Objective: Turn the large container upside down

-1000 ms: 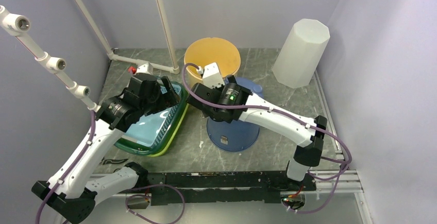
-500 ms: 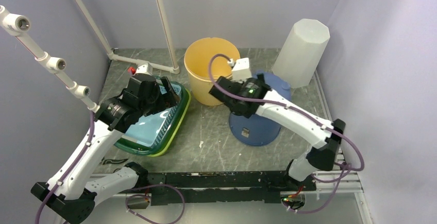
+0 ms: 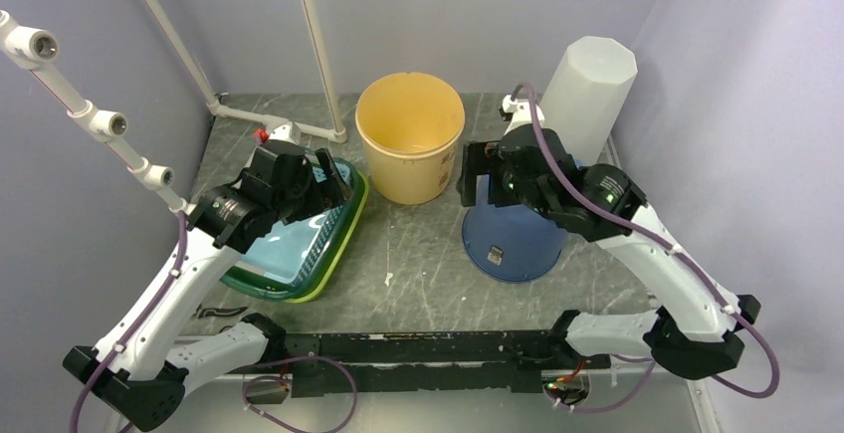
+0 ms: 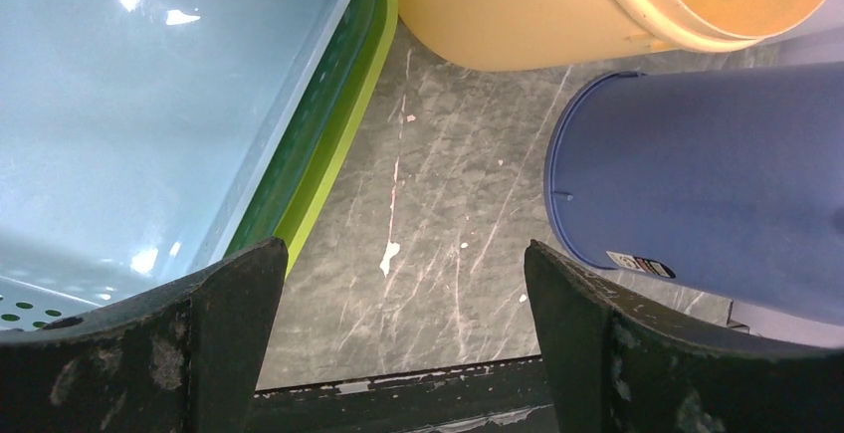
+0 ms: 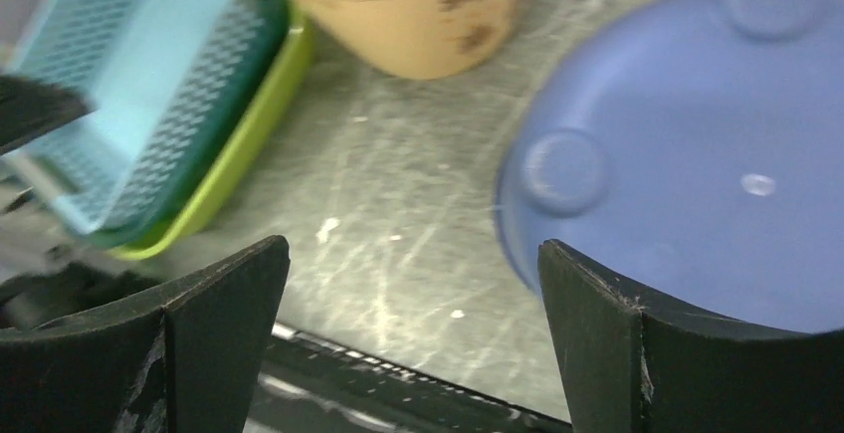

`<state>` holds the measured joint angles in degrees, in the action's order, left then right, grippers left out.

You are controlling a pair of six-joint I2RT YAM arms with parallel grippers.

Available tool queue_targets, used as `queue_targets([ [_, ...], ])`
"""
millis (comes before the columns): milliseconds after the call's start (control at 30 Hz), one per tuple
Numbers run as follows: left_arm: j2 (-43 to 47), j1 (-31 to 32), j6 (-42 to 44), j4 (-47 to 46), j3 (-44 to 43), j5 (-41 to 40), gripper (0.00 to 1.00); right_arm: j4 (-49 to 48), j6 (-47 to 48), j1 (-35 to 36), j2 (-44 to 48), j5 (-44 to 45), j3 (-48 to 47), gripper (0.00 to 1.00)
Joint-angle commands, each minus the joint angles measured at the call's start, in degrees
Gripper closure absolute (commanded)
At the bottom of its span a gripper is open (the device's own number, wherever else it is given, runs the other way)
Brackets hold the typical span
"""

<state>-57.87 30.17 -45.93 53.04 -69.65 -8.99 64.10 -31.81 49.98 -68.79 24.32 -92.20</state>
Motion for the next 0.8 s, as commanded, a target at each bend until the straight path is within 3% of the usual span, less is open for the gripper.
queue_targets([
  [0,0.25,-0.11,0.41,-1.57,-1.71,0.15,0.05,-8.13,1.22,4.19,-0.31,-13.25,2.38,0.0],
  [100,0.42,-0.11,0.0,-1.2,-1.73,-0.88,0.05,-7.15,-0.3,11.71,-2.42,-7.04,4.45,0.0],
  [267,1.27,-0.12,-0.75,-0.19,-1.65,-3.29,0.05,-6.93,-4.05,18.24,-5.04,-4.74,9.18,0.01],
  [767,1.57,-0.12,-0.69,-0.66,-1.09,-3.62,0.05,9.0,-26.35,18.62,-17.67,13.38,16.93,0.02],
])
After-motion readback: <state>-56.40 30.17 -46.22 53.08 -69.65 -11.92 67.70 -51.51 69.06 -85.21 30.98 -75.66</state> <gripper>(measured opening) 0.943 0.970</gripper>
